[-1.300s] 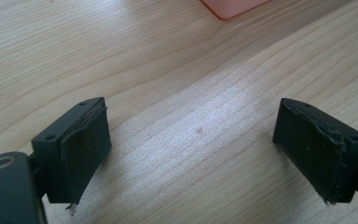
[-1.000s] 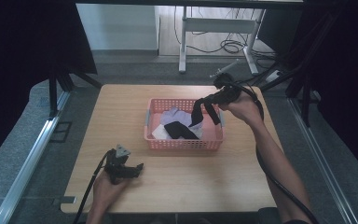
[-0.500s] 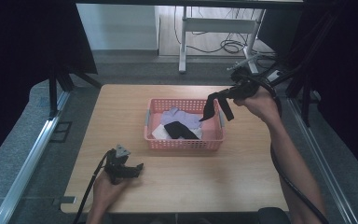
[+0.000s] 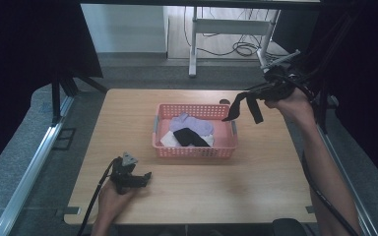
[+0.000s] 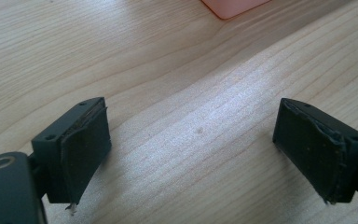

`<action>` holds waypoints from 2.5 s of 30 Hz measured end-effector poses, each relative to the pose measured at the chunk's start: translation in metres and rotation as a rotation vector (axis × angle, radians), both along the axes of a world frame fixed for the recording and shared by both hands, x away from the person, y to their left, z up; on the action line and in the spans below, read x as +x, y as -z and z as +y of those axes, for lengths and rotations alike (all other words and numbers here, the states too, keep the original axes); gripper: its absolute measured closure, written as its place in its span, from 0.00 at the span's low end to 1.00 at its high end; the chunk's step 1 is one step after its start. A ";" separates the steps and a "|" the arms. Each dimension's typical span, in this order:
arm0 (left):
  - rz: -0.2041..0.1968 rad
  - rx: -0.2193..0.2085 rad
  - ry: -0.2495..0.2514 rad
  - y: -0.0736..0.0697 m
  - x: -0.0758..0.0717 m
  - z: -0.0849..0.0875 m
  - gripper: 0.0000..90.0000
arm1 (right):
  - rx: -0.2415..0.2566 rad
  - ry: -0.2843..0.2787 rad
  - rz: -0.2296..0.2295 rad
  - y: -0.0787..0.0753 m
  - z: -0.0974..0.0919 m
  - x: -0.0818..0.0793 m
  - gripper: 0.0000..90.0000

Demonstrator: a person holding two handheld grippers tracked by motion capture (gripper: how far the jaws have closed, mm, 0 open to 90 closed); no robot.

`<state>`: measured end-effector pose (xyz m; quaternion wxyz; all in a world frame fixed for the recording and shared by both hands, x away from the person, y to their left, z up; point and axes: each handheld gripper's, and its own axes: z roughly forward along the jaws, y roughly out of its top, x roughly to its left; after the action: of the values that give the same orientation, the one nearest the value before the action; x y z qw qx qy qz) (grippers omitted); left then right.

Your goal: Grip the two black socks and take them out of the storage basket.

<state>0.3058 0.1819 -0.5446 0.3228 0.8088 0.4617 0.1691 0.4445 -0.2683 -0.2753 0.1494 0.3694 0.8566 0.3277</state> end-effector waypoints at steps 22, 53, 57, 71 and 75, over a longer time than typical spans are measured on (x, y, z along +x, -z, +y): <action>-0.003 0.000 0.000 0.000 0.000 0.000 0.12 | -0.044 0.122 0.040 0.040 -0.063 -0.015 0.95; 0.000 -0.005 -0.004 0.000 0.000 0.000 0.12 | -0.062 0.110 0.197 0.169 -0.062 -0.027 0.79; 0.000 -0.005 -0.003 0.000 0.000 0.000 0.12 | -0.045 0.098 0.159 0.148 -0.058 -0.027 0.72; 0.000 -0.001 0.000 0.000 0.000 0.000 0.12 | -0.041 0.048 0.117 0.123 -0.015 -0.010 0.56; 0.000 -0.001 -0.001 0.000 0.000 0.000 0.12 | -0.054 0.029 0.109 0.122 0.002 -0.005 0.55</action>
<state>0.3056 0.1819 -0.5447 0.3229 0.8086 0.4620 0.1689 0.4396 -0.2663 -0.3970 0.1170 0.3950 0.8665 0.2819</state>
